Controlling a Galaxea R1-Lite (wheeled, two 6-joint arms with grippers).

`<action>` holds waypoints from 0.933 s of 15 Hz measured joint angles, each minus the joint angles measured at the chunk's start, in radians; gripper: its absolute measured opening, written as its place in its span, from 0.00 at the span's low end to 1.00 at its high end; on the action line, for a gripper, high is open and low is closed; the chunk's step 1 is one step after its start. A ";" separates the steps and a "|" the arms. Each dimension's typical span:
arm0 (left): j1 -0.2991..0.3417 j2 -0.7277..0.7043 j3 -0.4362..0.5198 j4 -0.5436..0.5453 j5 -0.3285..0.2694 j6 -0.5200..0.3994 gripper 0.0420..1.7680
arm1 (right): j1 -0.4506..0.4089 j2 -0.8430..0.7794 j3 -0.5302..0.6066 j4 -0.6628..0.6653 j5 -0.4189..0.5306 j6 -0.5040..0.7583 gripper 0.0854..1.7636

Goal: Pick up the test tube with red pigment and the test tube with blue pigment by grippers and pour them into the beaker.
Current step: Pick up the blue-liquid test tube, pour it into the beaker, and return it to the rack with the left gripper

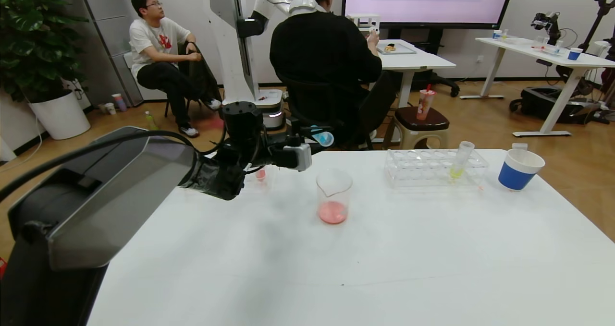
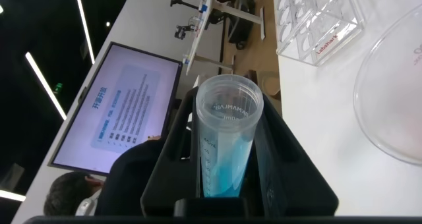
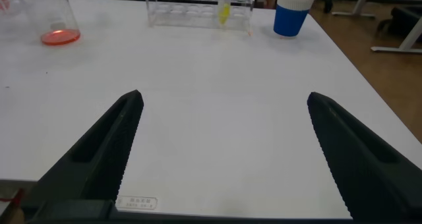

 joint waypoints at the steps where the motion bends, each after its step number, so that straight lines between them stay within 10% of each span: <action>1: 0.001 0.003 -0.004 0.002 -0.004 0.027 0.27 | 0.000 0.000 0.000 0.000 0.000 0.000 0.98; 14: -0.008 0.056 -0.018 -0.018 -0.027 0.222 0.27 | 0.000 0.000 0.000 0.000 0.000 0.000 0.98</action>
